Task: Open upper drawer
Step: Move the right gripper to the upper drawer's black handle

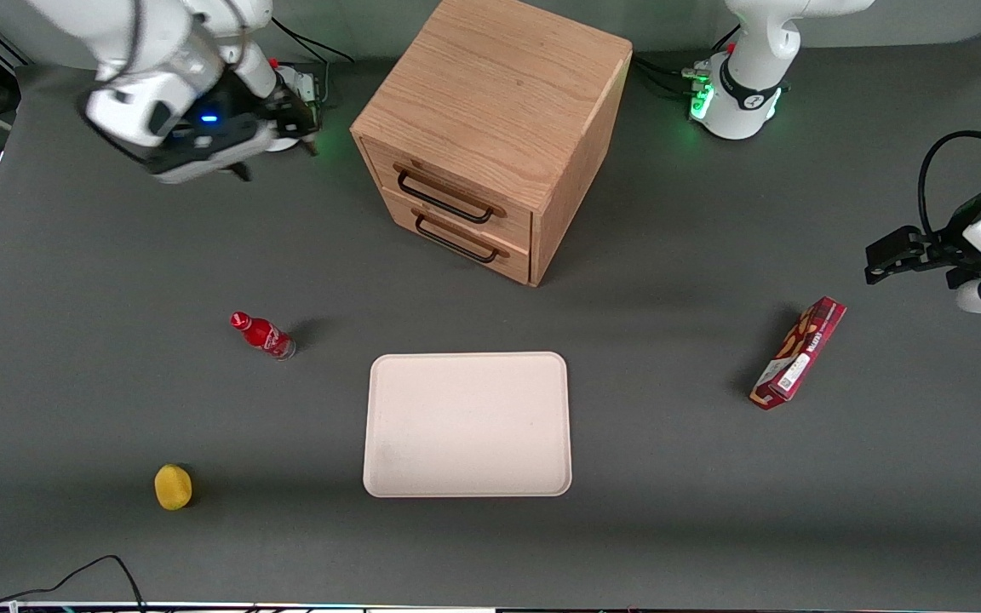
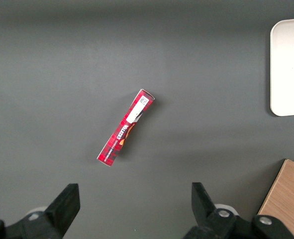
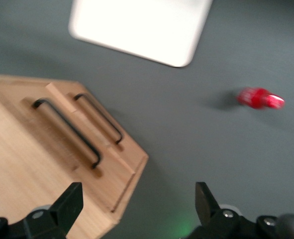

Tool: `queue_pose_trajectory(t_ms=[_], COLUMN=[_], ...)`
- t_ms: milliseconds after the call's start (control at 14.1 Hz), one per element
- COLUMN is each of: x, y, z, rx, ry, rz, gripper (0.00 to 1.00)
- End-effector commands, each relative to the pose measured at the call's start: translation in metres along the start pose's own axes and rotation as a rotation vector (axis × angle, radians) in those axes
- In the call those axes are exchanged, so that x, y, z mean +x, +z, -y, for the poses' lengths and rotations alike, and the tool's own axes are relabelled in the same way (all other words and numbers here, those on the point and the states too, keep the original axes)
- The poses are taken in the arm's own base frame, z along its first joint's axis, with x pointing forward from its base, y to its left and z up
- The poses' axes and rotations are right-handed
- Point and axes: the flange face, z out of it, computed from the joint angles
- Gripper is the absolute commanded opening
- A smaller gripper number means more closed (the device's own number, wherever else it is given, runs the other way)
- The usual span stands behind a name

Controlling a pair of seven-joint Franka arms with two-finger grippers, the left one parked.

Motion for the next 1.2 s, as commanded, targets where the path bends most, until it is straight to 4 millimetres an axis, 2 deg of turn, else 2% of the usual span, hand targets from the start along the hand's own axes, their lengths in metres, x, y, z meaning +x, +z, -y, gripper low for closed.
queue_pose_trajectory(t_ms=[0,212,354,495,707,848,1131], x=[0.037,0.055,0.067,0.081,0.076,0.072,0.067], y=[0.018,0.046,0.076,0.114,0.160,0.180,0.206], z=[0.008,0.009,0.009,0.000,0.017,0.028,0.031], rx=[0.103,0.228,0.283,0.322,0.324,0.318,0.309], ry=[-0.270,-0.411,-0.491,-0.553,-0.562,-0.557,-0.546], rz=[0.033,0.037,0.075,0.107,0.116,0.108,0.096], gripper=[1.00,1.00,1.00,1.00,1.00,1.00,1.00])
